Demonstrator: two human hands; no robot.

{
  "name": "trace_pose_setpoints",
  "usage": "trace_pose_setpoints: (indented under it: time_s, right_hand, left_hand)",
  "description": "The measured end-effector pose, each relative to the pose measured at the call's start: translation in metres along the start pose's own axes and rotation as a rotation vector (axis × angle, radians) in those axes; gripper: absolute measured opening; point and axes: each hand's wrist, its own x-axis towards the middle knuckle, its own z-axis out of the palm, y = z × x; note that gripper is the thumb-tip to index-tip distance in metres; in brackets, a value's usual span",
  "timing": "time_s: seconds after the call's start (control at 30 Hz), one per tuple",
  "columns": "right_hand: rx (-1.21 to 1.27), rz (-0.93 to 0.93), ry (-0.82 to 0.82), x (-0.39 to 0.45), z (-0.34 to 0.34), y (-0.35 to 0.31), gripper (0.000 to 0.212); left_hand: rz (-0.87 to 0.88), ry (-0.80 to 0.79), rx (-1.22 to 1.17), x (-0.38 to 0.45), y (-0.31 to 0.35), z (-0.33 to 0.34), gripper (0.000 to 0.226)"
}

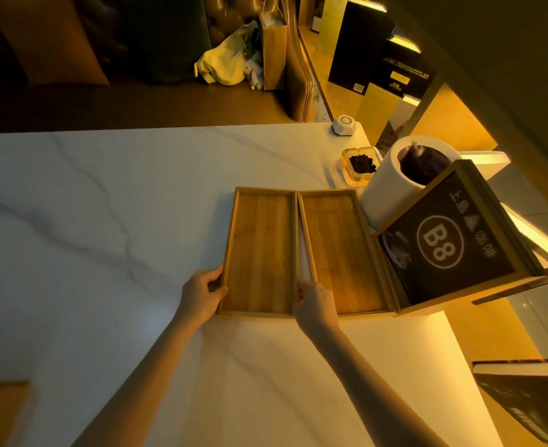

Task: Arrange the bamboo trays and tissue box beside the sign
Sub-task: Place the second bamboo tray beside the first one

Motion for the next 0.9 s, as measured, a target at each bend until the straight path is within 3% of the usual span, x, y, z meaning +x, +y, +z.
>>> trace_pose_setpoints:
  time_s: [0.23,0.47,0.6,0.73,0.8,0.9]
  right_hand:
    - [-0.072,0.021,0.006,-0.007,0.0,-0.002,0.019]
    - [-0.069,-0.071,0.031,-0.014,0.004,0.004,0.02]
    - [-0.105,-0.189,0.133,-0.036,0.006,0.011,0.03]
    - [-0.28,-0.37,0.237,-0.068,0.024,0.016,0.04]
    - [-0.334,-0.411,0.138,-0.08,0.034,0.017,0.058]
    - [-0.37,-0.356,-0.07,-0.086,0.046,0.028,0.065]
  left_hand:
    - [0.025,-0.01,0.036,-0.003,-0.005,0.003,0.046]
    - [0.072,-0.007,0.095,-0.003,-0.016,0.009,0.05]
    - [0.215,0.057,0.189,-0.025,-0.026,0.016,0.052]
    - [0.382,0.096,0.469,-0.056,-0.052,0.025,0.054]
    - [0.36,0.043,0.516,-0.064,-0.062,0.028,0.069]
    - [0.333,-0.017,0.514,-0.066,-0.072,0.033,0.086]
